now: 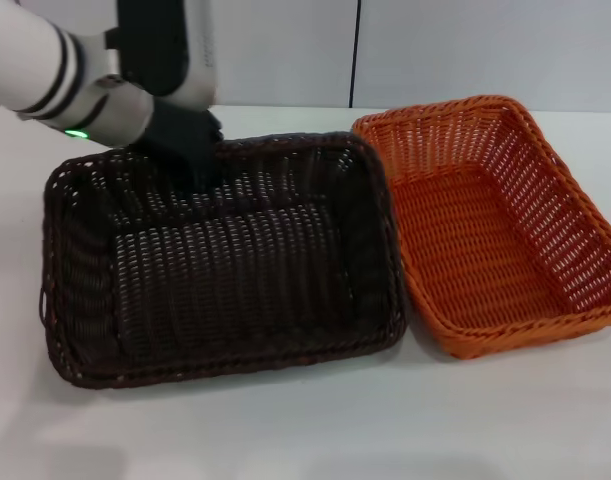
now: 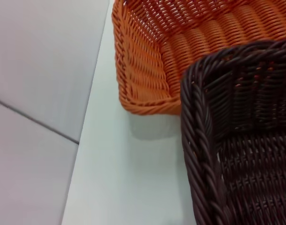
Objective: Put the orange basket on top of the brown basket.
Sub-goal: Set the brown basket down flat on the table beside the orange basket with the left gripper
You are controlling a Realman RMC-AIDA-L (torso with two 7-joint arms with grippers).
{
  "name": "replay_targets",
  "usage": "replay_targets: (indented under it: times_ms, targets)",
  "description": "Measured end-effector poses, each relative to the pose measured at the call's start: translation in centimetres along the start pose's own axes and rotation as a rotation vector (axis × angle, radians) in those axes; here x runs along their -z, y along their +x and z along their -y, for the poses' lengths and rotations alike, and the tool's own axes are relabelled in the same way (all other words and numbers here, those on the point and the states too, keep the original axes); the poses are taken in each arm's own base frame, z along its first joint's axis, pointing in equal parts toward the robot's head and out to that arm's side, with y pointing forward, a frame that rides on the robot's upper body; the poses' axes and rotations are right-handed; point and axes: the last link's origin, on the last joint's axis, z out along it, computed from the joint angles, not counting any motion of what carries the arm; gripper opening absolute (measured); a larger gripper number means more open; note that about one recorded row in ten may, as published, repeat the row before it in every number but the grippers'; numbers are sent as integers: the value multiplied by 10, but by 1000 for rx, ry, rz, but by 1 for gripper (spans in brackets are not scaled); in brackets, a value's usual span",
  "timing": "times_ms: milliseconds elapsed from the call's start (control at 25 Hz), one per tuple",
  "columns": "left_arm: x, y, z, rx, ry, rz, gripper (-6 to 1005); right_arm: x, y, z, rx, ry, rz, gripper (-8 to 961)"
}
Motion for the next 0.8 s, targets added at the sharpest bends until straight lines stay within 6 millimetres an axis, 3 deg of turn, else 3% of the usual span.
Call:
replay_targets:
  times_ms: [800]
  targets:
    - [-34, 47, 2, -34, 26, -115, 236, -2, 1, 3, 15, -5, -7, 752]
